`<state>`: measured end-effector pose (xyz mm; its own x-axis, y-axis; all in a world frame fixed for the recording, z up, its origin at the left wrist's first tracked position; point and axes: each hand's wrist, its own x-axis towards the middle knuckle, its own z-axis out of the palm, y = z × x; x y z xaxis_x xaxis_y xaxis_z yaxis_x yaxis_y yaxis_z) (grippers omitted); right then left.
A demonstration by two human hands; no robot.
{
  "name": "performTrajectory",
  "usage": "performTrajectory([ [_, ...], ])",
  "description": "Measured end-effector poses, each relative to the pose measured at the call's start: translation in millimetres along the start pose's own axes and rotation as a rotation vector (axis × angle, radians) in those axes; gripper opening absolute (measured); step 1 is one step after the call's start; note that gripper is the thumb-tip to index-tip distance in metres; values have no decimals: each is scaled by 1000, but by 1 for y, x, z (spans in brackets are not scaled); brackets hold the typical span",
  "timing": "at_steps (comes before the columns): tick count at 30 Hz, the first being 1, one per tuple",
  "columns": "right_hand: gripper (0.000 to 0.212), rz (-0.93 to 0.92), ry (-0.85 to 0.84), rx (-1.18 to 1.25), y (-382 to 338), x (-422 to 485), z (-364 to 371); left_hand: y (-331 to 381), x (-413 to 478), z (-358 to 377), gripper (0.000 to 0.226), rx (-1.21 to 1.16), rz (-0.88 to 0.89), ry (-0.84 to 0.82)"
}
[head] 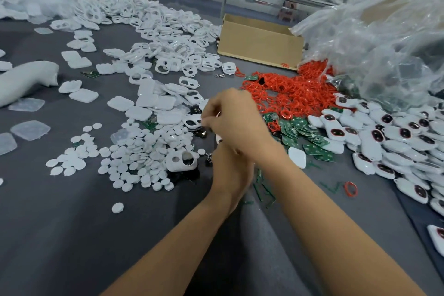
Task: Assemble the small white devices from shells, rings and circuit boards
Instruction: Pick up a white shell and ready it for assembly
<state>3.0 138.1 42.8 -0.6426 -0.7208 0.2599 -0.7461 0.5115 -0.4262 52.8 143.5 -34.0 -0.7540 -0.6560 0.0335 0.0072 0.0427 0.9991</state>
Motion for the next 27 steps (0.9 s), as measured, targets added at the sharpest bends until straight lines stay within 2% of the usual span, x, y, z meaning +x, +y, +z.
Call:
performTrajectory([
  [4,10,20,339,242,29,-27,-26,2,5,-3,20,-88,9,77],
  [7,14,23,455,309,51,-55,-23,3,3,-4,15,-176,-24,92],
  [12,8,-90,451,121,65,-82,-8,0,5,-1,8,-317,-87,136],
  [17,9,-23,413,-84,61,-80,1,-4,7,2,13,-328,-99,74],
  [21,6,57,395,-104,64,-78,3,-8,8,2,5,-259,-59,40],
  [27,3,67,374,-62,67,-79,4,-6,7,2,23,-257,-69,37],
])
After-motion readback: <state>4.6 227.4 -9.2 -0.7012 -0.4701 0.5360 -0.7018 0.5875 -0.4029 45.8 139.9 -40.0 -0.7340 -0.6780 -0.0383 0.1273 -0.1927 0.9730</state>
